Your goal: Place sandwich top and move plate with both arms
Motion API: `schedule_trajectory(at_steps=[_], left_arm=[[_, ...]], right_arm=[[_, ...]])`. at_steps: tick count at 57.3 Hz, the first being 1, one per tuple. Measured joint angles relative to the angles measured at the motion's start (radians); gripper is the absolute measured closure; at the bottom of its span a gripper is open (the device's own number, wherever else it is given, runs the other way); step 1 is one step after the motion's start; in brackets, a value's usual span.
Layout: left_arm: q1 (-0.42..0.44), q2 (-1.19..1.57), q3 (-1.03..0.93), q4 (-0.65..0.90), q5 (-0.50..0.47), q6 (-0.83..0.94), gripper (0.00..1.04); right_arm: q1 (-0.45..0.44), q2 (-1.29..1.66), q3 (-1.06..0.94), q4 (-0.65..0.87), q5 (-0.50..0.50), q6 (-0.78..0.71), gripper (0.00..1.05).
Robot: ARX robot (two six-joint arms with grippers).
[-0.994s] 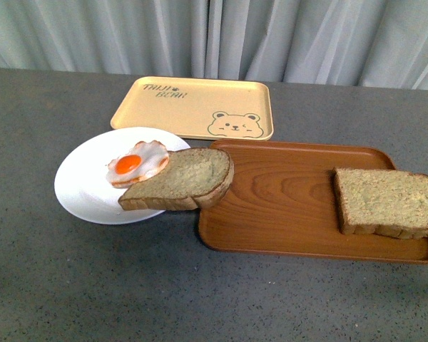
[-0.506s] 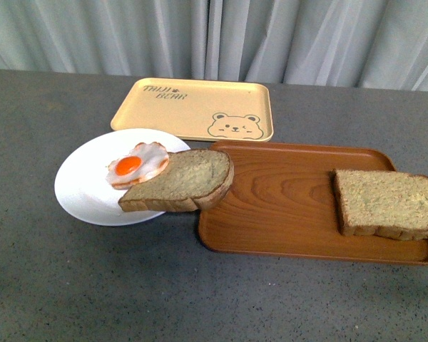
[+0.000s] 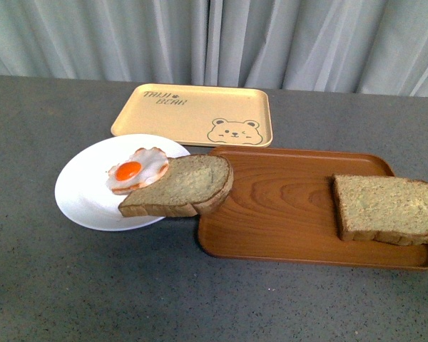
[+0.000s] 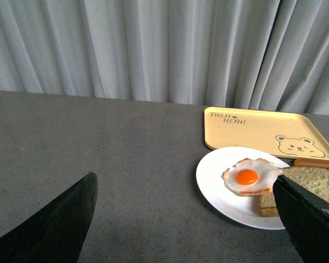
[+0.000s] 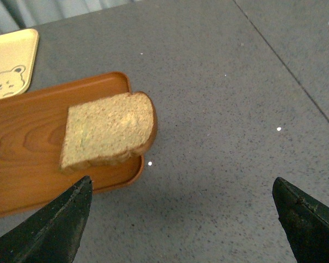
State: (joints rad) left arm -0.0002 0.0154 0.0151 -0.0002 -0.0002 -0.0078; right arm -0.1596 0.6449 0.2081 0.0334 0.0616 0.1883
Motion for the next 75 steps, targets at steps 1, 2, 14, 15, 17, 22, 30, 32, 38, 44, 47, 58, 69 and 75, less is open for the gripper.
schedule_trajectory(at_steps=[1, 2, 14, 15, 17, 22, 30, 32, 38, 44, 47, 58, 69, 75], left_arm=[[0.0, 0.0, 0.0, 0.0, 0.0, 0.0, 0.09], [0.0, 0.0, 0.0, 0.0, 0.0, 0.0, 0.09], [0.0, 0.0, 0.0, 0.0, 0.0, 0.0, 0.09], [0.0, 0.0, 0.0, 0.0, 0.0, 0.0, 0.09], [0.0, 0.0, 0.0, 0.0, 0.0, 0.0, 0.09], [0.0, 0.0, 0.0, 0.0, 0.0, 0.0, 0.09], [0.0, 0.0, 0.0, 0.0, 0.0, 0.0, 0.09], [0.0, 0.0, 0.0, 0.0, 0.0, 0.0, 0.09], [0.0, 0.0, 0.0, 0.0, 0.0, 0.0, 0.09], [0.0, 0.0, 0.0, 0.0, 0.0, 0.0, 0.09], [0.0, 0.0, 0.0, 0.0, 0.0, 0.0, 0.09], [0.0, 0.0, 0.0, 0.0, 0.0, 0.0, 0.09], [0.0, 0.0, 0.0, 0.0, 0.0, 0.0, 0.09], [0.0, 0.0, 0.0, 0.0, 0.0, 0.0, 0.09]], right_arm=[[-0.011, 0.036, 0.008, 0.023, -0.011, 0.006, 0.09], [-0.031, 0.109, 0.026, 0.067, -0.035, 0.015, 0.09], [-0.139, 0.701, 0.19, 0.336, -0.217, 0.101, 0.09], [-0.143, 0.75, 0.207, 0.343, -0.216, 0.108, 0.09], [-0.144, 0.815, 0.233, 0.348, -0.206, 0.116, 0.09], [-0.138, 1.007, 0.313, 0.364, -0.215, 0.164, 0.09], [-0.098, 1.129, 0.405, 0.393, -0.221, 0.223, 0.09], [-0.088, 1.148, 0.421, 0.398, -0.227, 0.235, 0.09], [-0.055, 1.205, 0.464, 0.404, -0.227, 0.262, 0.09], [-0.031, 1.245, 0.491, 0.405, -0.222, 0.274, 0.09], [-0.021, 1.261, 0.501, 0.405, -0.214, 0.285, 0.1], [0.007, 1.286, 0.521, 0.403, -0.205, 0.294, 0.39], [0.016, 1.278, 0.522, 0.398, -0.205, 0.306, 0.67], [0.016, 1.247, 0.518, 0.383, -0.213, 0.313, 0.82]])
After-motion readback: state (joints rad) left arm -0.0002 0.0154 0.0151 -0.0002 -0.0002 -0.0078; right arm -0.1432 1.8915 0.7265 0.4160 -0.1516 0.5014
